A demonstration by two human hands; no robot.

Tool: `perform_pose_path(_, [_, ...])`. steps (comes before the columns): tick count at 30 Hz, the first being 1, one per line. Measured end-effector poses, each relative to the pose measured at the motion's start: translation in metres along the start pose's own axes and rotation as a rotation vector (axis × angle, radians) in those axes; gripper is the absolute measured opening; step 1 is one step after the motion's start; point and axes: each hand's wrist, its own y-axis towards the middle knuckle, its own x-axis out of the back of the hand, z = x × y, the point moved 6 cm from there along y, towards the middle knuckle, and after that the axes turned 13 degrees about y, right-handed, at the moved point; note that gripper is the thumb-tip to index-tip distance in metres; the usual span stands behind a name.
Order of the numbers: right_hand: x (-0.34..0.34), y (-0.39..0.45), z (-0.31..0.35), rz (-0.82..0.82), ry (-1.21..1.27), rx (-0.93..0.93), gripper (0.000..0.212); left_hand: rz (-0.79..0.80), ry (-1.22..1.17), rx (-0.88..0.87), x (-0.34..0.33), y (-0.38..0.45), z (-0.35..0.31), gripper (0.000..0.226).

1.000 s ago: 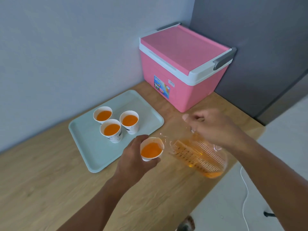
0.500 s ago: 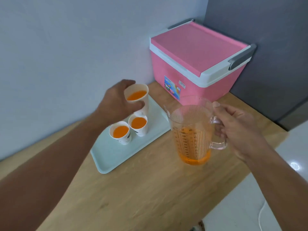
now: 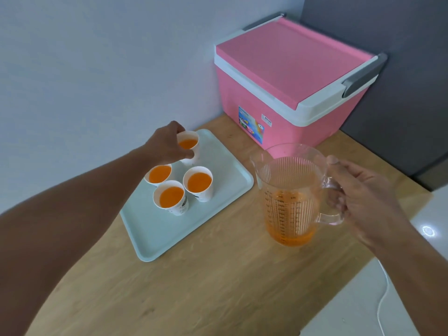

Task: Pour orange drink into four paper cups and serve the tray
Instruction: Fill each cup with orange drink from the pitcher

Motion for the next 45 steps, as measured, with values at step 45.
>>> perform_pose_path(45, [0.004,-0.009,-0.003,0.006,0.138,-0.044,0.039,-0.082,-0.086,-0.16,0.027,-0.096,-0.071,0.056])
